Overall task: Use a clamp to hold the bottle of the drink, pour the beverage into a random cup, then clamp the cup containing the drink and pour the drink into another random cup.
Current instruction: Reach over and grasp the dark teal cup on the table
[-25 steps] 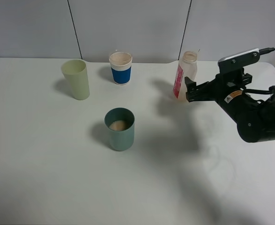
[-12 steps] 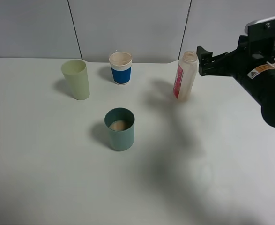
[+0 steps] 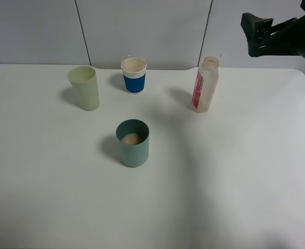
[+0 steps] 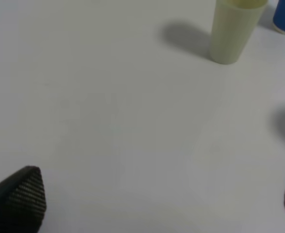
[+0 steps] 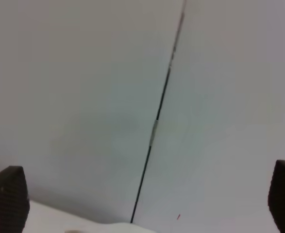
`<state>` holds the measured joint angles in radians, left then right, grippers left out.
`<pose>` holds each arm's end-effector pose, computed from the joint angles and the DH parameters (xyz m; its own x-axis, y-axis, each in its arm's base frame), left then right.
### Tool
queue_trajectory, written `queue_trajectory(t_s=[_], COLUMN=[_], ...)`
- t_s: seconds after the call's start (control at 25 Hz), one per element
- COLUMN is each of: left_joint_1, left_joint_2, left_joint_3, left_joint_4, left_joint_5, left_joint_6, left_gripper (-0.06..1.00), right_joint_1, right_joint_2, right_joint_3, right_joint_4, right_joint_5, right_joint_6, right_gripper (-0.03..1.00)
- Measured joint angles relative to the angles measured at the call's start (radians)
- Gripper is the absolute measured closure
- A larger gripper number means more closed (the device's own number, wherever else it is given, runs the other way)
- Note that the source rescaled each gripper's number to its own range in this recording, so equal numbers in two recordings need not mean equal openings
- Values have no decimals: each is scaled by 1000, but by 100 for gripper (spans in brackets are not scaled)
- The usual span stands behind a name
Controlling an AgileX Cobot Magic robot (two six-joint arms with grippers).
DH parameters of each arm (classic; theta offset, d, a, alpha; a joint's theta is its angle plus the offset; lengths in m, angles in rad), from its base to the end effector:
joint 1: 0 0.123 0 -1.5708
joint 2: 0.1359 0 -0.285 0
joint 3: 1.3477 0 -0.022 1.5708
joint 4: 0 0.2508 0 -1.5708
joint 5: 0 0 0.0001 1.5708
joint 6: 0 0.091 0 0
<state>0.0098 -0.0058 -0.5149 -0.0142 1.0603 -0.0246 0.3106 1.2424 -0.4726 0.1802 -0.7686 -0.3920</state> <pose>-0.0075 -0.0012 0.2814 -0.4369 -0.0358 -0.8988 -0.0124 0.9994 -0.0338 0.2358 0.0638 0.2685 0.1194 -0.2314 -0.9655 -0.1595 0.9554 -0.2487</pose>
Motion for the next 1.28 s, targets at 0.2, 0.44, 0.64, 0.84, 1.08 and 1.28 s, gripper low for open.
queue_trajectory(t_s=[0.2,0.44,0.64,0.84,1.08,1.28], left_joint_1=[0,0,0,0,0,0], left_joint_2=[0,0,0,0,0,0], left_joint_3=[0,0,0,0,0,0], left_joint_4=[0,0,0,0,0,0], left_joint_5=[0,0,0,0,0,0], left_joint_6=[0,0,0,0,0,0], left_gripper=[-6,-6,-6,-6,-6,-6], right_joint_1=[0,0,0,0,0,0], right_joint_2=[-161,-329,-417,-513,-663,-782], right_joint_3=[0,0,0,0,0,0], right_joint_4=[-61,-197,-235,-237,-250,-279], right_joint_5=[188,480,682,856,996,1113], right_joint_6=[-12,141,203,213,274,343], right_gripper=[-1,-1,-1,-1,-1,-1])
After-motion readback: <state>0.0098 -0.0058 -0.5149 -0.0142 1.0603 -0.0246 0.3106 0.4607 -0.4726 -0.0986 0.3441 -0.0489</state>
